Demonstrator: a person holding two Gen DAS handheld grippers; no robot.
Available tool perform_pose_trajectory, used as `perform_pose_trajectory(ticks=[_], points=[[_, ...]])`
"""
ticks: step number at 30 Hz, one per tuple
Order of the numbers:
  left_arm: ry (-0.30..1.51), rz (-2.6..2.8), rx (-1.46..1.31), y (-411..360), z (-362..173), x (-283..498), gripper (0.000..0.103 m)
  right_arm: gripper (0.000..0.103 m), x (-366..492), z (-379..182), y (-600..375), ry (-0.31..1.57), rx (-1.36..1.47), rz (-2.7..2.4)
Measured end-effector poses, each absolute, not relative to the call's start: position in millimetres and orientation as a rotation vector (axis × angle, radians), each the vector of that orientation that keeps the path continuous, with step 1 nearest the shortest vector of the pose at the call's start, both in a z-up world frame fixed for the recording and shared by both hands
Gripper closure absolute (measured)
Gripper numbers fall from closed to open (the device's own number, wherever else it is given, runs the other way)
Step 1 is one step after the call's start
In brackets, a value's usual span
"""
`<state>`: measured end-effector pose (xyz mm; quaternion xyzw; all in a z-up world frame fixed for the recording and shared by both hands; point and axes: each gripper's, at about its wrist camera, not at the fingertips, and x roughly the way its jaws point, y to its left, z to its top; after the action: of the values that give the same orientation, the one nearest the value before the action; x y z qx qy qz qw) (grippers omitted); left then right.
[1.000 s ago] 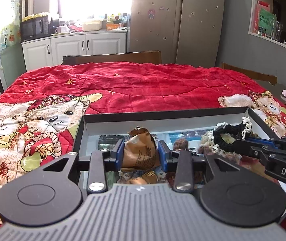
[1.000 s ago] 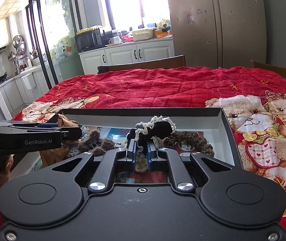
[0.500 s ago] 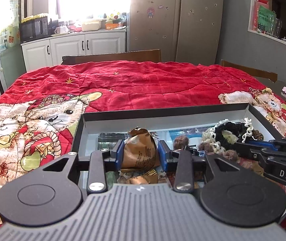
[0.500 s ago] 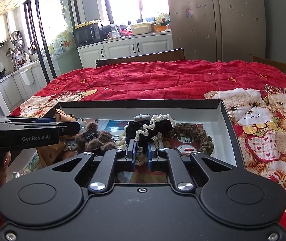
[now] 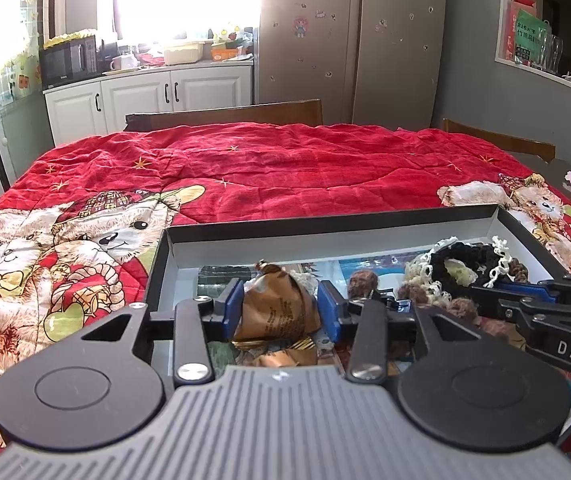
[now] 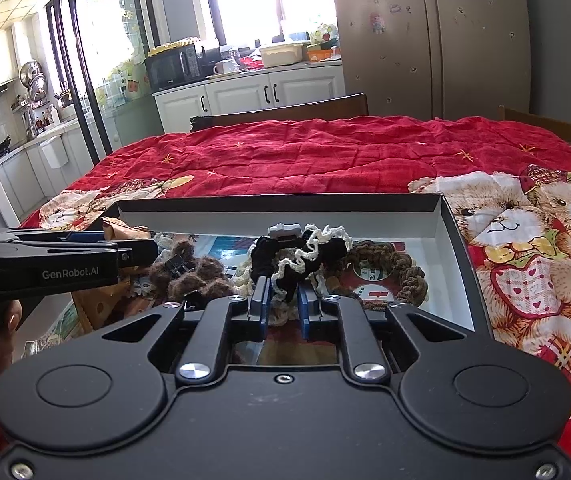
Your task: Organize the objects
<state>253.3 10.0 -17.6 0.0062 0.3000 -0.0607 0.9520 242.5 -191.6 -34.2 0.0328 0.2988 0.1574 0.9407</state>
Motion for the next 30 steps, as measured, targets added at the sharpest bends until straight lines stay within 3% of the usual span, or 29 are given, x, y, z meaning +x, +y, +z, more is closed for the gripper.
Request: perform_pose_trajectory(ticks=[7, 18, 30], points=[[0.602, -0.12, 0.016, 9.5, -16.1, 252.4, 0.043, 0.086, 241.6, -34.4, -191.5, 0.606, 0.063, 0.318], [0.587, -0.114, 0.021, 10.0, -14.4, 248.4, 0.037, 0.071, 235.4, -31.1, -189.8, 0.595, 0.047, 0.319], [0.569, -0.113, 0.024, 7.0, -10.2, 240.5, 0.032, 0.07, 229.7, -26.4, -193.2, 0.584, 0.055, 0.307]])
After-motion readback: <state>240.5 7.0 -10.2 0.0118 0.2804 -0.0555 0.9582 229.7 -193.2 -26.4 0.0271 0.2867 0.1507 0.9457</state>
